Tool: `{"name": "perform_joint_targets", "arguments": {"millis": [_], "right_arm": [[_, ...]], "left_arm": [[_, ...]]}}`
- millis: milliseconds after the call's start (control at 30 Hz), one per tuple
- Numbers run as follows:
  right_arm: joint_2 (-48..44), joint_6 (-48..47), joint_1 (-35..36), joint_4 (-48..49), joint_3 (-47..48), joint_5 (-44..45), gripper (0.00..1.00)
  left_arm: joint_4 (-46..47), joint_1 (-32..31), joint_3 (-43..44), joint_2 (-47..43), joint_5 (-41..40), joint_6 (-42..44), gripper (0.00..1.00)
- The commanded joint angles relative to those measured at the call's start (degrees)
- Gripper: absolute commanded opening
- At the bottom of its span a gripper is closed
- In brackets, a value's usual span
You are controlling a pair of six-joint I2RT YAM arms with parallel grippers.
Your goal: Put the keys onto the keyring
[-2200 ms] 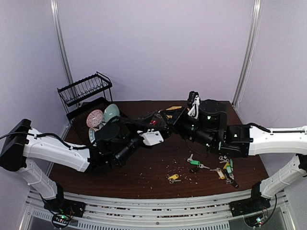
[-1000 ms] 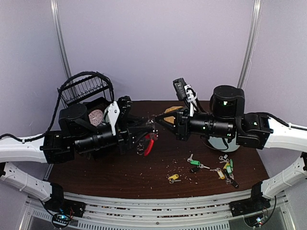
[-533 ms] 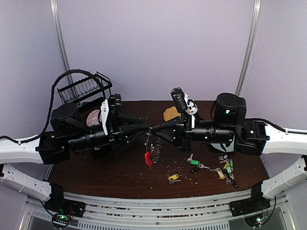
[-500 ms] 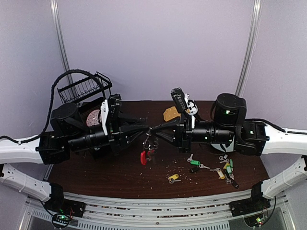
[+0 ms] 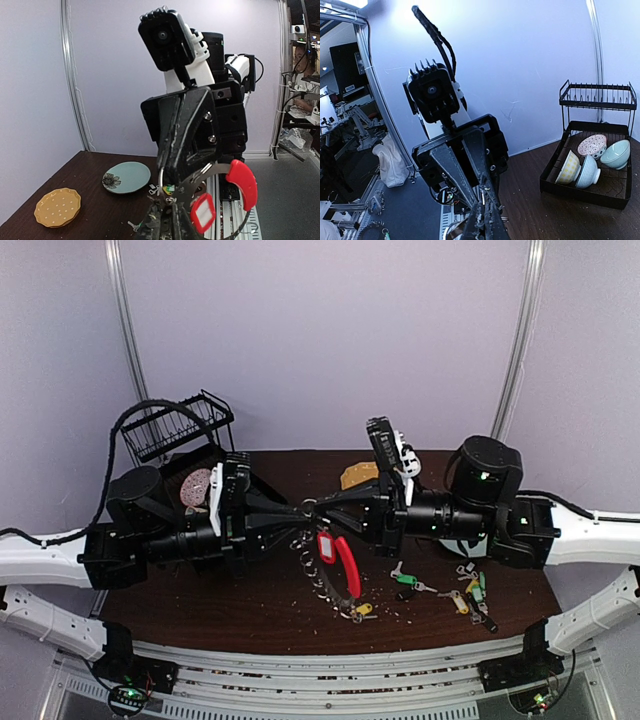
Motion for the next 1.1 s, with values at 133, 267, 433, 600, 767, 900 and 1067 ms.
{"name": "perform_joint_targets", "arguments": {"millis": [133, 267, 433, 600, 767, 900, 1067], "right_arm": [[-1.4, 0.4, 0.4, 5.2, -0.4, -1.8, 0.0], [-0.9, 0.7, 0.4, 6.1, -0.3, -2.6, 0.0], [-0.4, 0.7, 0.4, 5.8, 0.0, -2.8, 0.0], [-0.8, 0.7, 0.4, 5.9, -0.3, -2.4, 0.0], [-0.8, 0.5, 0.4, 5.5, -0.4, -2.2, 0.0], [-0.8, 0.3, 0.3, 5.6, -0.3, -1.7, 0.0], [-0.9, 0.5, 0.4, 6.0, -0.3, -2.0, 0.0]], "left_arm": [[6.9, 0.2, -1.5, -0.7, 1.2, -0.8, 0.22], [9.2, 0.2, -2.0, -1.1, 2.3, -1.2, 0.21], [10.3, 0.1, -1.9, -0.8, 5.0, -1.3, 0.23], [11.6, 0.2, -3.1, -3.1, 6.9, -0.6, 0.37], [9.4, 0.2, -3.7, -6.7, 2.8, 0.4, 0.4], [6.5, 0.2, -1.6, -4.7, 2.9, -0.3, 0.35], [5.1, 0.2, 1.3, -0.1, 2.3, -1.4, 0.34]]}}
